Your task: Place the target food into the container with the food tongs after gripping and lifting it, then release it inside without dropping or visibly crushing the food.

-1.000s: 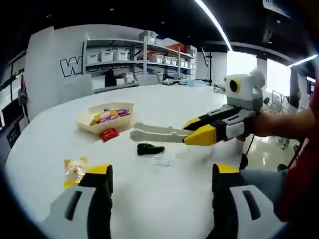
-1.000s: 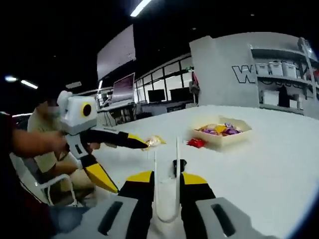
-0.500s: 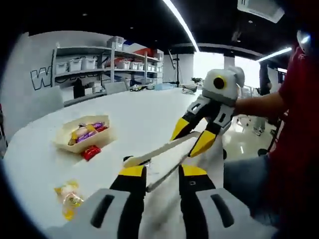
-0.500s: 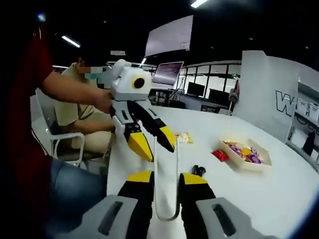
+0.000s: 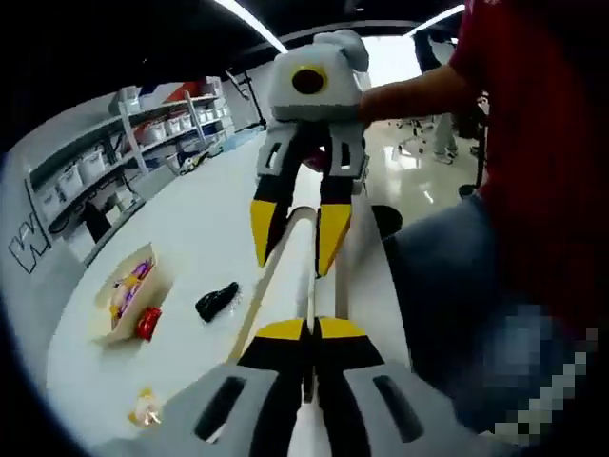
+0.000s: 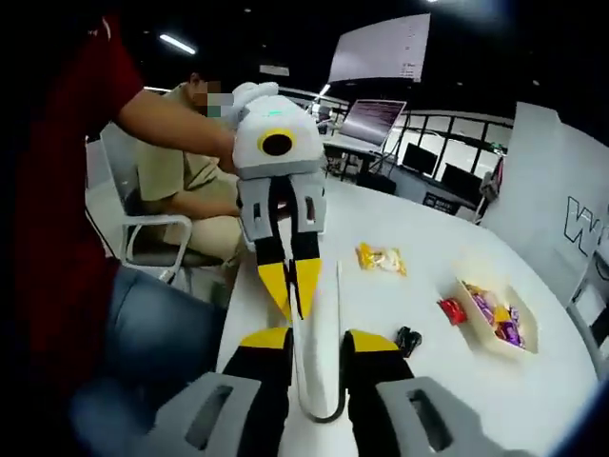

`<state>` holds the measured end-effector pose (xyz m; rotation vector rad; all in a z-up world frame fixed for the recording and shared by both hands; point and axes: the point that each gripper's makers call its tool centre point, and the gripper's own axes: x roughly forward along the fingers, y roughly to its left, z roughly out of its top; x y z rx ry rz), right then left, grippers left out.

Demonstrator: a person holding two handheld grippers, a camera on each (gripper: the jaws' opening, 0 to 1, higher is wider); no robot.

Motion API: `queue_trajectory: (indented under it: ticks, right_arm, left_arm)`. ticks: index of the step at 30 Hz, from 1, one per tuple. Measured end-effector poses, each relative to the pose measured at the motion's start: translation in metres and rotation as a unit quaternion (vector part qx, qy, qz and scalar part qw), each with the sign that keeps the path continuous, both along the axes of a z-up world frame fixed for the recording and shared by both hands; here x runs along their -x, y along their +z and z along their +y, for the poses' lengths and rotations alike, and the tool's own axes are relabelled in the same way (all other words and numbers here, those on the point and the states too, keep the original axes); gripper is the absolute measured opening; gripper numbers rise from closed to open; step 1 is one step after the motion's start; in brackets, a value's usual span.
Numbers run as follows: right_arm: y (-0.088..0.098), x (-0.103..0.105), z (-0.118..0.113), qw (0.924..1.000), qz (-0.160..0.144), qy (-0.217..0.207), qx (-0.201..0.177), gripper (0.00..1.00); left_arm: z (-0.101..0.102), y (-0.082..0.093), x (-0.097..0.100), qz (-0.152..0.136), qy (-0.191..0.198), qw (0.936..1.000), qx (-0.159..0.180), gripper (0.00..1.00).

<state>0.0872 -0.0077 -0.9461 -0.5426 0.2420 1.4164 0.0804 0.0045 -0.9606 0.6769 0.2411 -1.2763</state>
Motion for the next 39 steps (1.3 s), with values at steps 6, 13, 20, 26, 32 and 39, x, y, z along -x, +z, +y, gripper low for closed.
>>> queue_trajectory:
  ticks: [6, 13, 20, 26, 32, 39]
  right_arm:
    - [0.021, -0.005, -0.003, 0.9936, 0.057, -0.036, -0.090, 0.22]
    - [0.038, 0.013, -0.002, 0.9748, 0.133, -0.011, -0.178, 0.46]
    - [0.074, 0.029, 0.015, 0.9517, 0.181, 0.024, -0.247, 0.46]
    - [0.086, 0.039, 0.018, 0.9338, 0.228, 0.042, -0.273, 0.47]
    - [0.081, 0.052, 0.013, 0.9249, 0.272, 0.052, -0.260, 0.36]
    - [0.092, 0.043, 0.005, 0.9148, 0.282, 0.030, -0.288, 0.22]
  left_arm:
    - [-0.002, 0.019, 0.000, 0.018, 0.007, 0.9971, 0.073, 0.01]
    - [-0.014, 0.047, 0.013, 0.084, -0.005, 0.9812, 0.174, 0.01]
    - [-0.035, 0.071, 0.025, 0.121, -0.021, 0.9689, 0.215, 0.01]
    - [-0.048, 0.085, 0.038, 0.126, -0.044, 0.9649, 0.227, 0.01]
    - [-0.054, 0.080, 0.044, 0.124, -0.056, 0.9722, 0.190, 0.01]
    - [-0.062, 0.084, 0.046, 0.157, -0.037, 0.9641, 0.211, 0.05]
